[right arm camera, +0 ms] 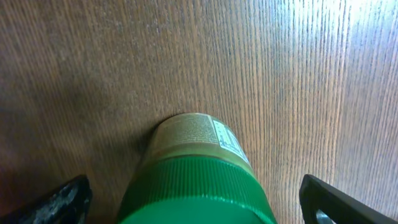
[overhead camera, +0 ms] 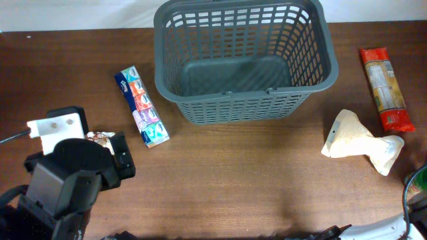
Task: Pack container
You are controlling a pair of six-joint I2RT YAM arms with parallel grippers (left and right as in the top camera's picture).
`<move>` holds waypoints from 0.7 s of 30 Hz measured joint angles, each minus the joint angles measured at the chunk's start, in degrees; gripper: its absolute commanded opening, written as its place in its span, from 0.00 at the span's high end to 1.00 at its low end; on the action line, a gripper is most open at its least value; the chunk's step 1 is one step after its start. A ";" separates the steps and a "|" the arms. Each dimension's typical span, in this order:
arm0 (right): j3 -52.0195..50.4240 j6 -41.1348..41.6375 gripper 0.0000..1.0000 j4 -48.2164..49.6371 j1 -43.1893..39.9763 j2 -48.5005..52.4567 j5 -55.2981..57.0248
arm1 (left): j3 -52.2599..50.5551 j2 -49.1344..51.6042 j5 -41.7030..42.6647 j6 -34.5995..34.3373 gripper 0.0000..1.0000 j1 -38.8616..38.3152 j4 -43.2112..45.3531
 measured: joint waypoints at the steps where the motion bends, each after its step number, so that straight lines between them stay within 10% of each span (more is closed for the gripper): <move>1: 0.00 0.04 0.01 0.00 0.02 0.15 0.00 | 0.00 0.00 0.00 -0.02 0.00 0.00 0.00; 21: 0.00 0.07 0.01 1.66 0.02 0.48 0.00 | 0.00 0.00 0.00 0.00 0.00 0.00 0.00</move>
